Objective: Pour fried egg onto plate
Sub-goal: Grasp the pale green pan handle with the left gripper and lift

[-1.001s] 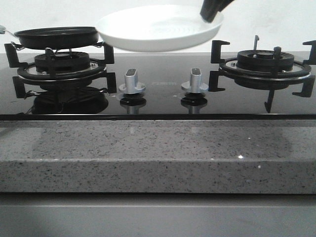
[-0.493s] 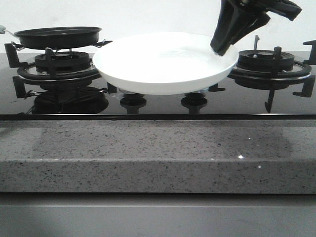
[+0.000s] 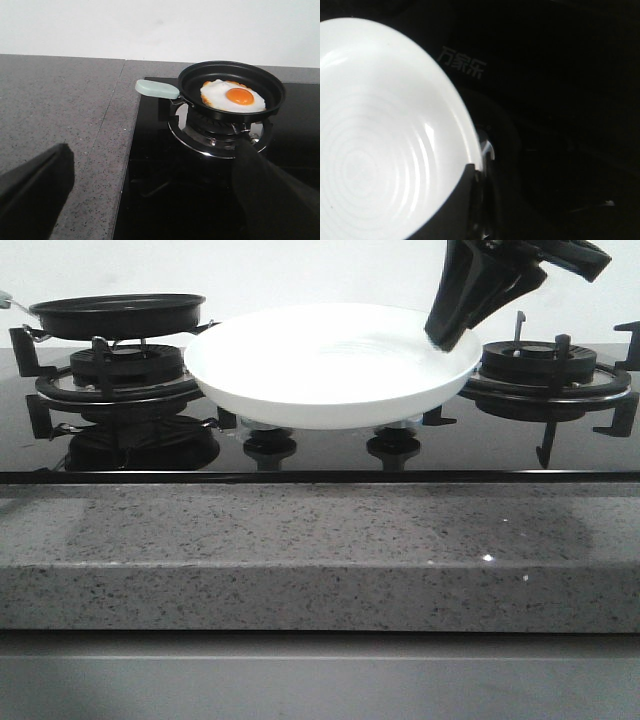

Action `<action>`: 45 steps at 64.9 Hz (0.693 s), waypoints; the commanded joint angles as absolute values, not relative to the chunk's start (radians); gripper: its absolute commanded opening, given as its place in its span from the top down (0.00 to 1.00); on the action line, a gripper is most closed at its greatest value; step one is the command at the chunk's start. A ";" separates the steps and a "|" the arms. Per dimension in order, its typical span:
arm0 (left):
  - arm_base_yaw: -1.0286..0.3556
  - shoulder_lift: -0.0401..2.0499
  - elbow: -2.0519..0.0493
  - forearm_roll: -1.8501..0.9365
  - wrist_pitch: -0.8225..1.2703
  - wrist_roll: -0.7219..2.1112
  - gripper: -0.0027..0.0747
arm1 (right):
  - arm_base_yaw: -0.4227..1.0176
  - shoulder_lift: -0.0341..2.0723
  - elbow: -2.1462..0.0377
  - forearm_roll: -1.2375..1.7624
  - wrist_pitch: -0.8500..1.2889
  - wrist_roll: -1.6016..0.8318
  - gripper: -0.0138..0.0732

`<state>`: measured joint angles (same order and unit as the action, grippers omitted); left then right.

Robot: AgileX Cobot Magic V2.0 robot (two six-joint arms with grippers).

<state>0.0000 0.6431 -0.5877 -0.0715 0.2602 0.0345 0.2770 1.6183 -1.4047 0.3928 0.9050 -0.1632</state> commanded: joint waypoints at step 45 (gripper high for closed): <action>0.247 1.147 -0.995 -0.808 0.510 0.157 0.17 | 0.276 1.570 -1.428 0.426 0.872 -0.173 0.91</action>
<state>0.2142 1.0994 -0.9153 -0.6140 0.5169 0.0376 0.2770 1.6183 -1.4047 0.3944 0.9065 -0.1640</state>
